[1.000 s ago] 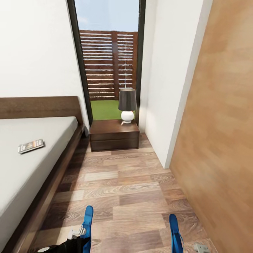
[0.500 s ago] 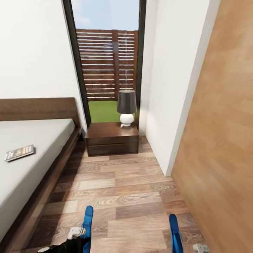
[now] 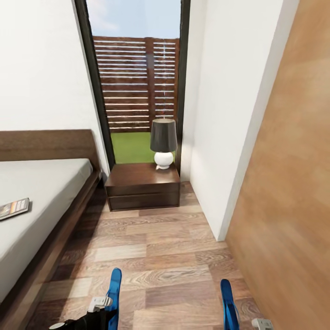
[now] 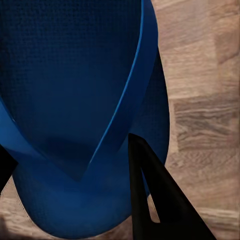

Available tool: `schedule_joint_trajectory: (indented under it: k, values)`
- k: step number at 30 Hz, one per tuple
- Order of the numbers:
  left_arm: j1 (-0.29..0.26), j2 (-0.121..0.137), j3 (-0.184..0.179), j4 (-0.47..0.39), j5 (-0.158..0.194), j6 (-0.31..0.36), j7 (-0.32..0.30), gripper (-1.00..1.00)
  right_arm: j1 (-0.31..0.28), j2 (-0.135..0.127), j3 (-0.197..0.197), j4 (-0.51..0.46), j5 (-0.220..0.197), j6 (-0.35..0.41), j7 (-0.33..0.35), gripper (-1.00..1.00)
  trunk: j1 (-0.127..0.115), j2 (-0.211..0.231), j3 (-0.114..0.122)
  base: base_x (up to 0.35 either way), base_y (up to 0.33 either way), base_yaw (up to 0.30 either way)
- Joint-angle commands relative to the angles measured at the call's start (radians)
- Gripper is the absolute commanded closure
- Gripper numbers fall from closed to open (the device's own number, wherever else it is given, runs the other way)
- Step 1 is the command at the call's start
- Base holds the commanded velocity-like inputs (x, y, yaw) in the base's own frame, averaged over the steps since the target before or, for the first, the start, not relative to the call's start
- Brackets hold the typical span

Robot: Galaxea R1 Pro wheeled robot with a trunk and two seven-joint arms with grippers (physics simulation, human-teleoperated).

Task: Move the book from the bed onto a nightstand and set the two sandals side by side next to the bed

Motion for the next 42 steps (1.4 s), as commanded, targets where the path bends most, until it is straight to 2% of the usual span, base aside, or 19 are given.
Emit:
schedule_joint_trajectory:
  k: [1, 26, 42]
  values:
    - [-0.001, 0.0, 0.007, 0.001, -0.011, -0.009, -0.002, 1.0, -0.001, 0.0, -0.003, 0.001, -0.004, -0.001, 0.004, 1.0, 0.0, 0.0, -0.001, 0.306, -0.003, 0.0]
    - [-0.001, 0.0, 0.007, 0.001, -0.011, -0.009, -0.002, 1.0, -0.001, 0.0, -0.003, 0.001, -0.004, -0.001, 0.001, 1.0, 0.0, 0.0, -0.001, 0.306, 0.0, 0.0]
    - [-0.001, 0.0, 0.007, 0.001, -0.011, -0.009, -0.002, 1.0, -0.001, 0.0, -0.003, 0.001, -0.004, -0.001, -0.002, 1.0, 0.0, 0.0, -0.001, 0.307, -0.013, 0.054]
